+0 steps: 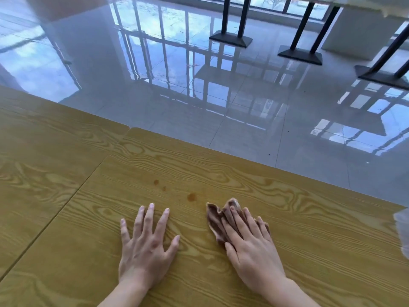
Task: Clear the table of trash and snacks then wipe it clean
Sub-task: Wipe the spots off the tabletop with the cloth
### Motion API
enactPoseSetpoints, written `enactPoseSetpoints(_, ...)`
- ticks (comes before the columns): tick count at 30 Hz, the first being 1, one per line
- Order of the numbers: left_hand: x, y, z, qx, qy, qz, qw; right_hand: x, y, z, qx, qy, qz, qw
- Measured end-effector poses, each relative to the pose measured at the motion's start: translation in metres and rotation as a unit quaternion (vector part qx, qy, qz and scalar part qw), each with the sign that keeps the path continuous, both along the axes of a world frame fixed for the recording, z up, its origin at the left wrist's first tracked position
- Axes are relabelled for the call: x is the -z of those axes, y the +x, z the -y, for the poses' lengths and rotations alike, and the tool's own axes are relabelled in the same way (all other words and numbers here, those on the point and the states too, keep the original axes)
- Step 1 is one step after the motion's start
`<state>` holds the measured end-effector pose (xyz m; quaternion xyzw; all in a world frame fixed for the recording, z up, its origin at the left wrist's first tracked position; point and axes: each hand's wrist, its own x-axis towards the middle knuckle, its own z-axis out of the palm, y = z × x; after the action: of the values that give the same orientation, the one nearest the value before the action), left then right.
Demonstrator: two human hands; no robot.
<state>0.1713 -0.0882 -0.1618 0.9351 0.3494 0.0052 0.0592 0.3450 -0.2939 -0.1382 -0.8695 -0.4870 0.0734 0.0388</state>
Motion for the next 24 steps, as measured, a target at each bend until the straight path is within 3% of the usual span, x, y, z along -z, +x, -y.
enactPoseSetpoints(3,0.001,0.001,-0.001,0.0,-0.003,0.005,1.0,0.002,0.027,-0.007,0.059,-0.012,0.003,0.998)
enactPoseSetpoints(7,0.0,0.001,0.001,-0.004,-0.001,0.005,1.0,-0.005,0.075,-0.102,0.194,-0.017,-0.072,0.978)
enactPoseSetpoints(9,-0.001,0.001,0.001,-0.009,-0.008,-0.004,1.0,-0.005,0.057,-0.111,0.122,-0.028,-0.068,0.99)
enactPoseSetpoints(13,-0.004,0.001,0.002,-0.011,-0.013,0.009,1.0,-0.006,-0.023,-0.029,-0.05,0.012,-0.034,0.998)
enactPoseSetpoints(16,-0.003,0.001,0.0,-0.005,-0.02,0.02,1.0,-0.002,0.006,-0.018,-0.003,-0.021,-0.012,1.0)
enactPoseSetpoints(20,-0.004,0.001,0.002,-0.01,-0.025,0.024,0.999,-0.005,0.063,-0.101,0.202,-0.023,-0.066,0.977)
enactPoseSetpoints(22,-0.005,0.0,0.0,-0.013,-0.033,0.033,0.999,-0.005,0.051,-0.122,0.154,-0.029,-0.07,0.985)
enactPoseSetpoints(24,-0.005,-0.002,0.0,-0.02,-0.038,0.049,0.998,-0.006,0.013,-0.107,0.024,-0.013,-0.062,0.998)
